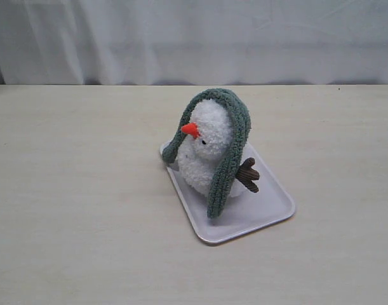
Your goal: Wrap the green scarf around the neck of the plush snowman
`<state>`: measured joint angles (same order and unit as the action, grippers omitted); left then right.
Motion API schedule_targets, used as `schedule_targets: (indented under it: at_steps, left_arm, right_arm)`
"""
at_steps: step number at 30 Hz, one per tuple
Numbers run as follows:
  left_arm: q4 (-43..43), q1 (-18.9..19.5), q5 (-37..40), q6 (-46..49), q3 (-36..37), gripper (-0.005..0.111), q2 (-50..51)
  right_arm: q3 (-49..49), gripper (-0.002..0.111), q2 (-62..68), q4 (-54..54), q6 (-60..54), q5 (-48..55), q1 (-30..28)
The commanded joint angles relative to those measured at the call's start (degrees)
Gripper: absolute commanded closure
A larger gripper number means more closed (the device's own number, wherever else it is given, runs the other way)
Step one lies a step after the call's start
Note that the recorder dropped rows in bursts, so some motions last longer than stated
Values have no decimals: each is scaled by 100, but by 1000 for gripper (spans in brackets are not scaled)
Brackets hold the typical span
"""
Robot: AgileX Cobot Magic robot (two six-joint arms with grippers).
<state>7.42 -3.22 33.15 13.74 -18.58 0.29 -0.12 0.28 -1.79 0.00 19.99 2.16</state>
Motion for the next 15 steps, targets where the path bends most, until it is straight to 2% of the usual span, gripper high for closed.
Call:
schedule_targets:
  at_steps: [1, 2, 4, 8, 11, 15]
  left_arm:
    - [-23, 20, -273, -39, 626, 107, -29]
    - [-38, 20, -327, -14, 811, 107, -29]
    - [-80, 20, -932, -13, 1085, 107, -29]
    - [-102, 20, -916, -13, 1447, 107, -29]
    - [-450, 20, -1049, -13, 1856, 107, -29]
    - [-632, 20, -1482, -9, 1858, 107, -29]
  right_arm:
    - [12, 104, -28, 11, 0, -22, -11]
    - [12, 104, -28, 11, 0, -22, -11]
    - [12, 104, -28, 11, 0, -22, -11]
    - [12, 104, -28, 11, 0, -22, -11]
    - [12, 104, -28, 11, 0, -22, -11]
    - [12, 104, -28, 11, 0, -22, -11]
